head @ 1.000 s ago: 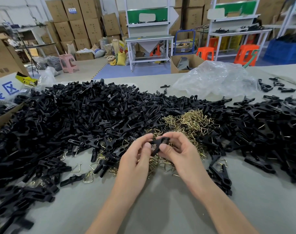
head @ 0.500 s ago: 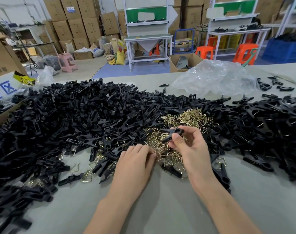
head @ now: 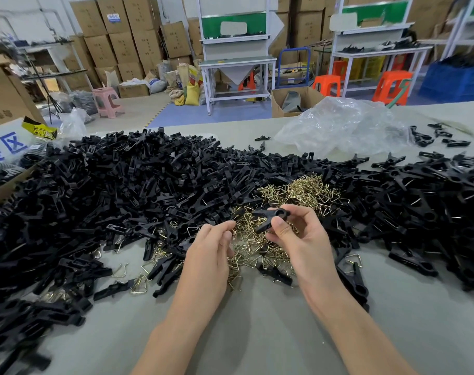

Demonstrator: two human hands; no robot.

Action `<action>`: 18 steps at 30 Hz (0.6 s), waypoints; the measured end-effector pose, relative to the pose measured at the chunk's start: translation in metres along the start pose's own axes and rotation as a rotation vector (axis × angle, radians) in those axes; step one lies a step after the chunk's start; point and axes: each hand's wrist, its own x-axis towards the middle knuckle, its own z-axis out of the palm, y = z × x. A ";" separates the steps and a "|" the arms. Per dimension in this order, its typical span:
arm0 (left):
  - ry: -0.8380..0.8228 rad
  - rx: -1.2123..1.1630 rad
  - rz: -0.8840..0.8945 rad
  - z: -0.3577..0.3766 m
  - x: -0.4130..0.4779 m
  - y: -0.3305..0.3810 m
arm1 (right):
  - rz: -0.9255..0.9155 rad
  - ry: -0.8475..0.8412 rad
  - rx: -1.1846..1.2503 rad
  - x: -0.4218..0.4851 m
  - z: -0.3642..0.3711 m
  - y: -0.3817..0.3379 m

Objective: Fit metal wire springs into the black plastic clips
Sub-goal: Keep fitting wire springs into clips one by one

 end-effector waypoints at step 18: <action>-0.115 -0.656 -0.240 -0.005 0.004 0.006 | -0.005 -0.205 -0.037 -0.005 0.003 -0.002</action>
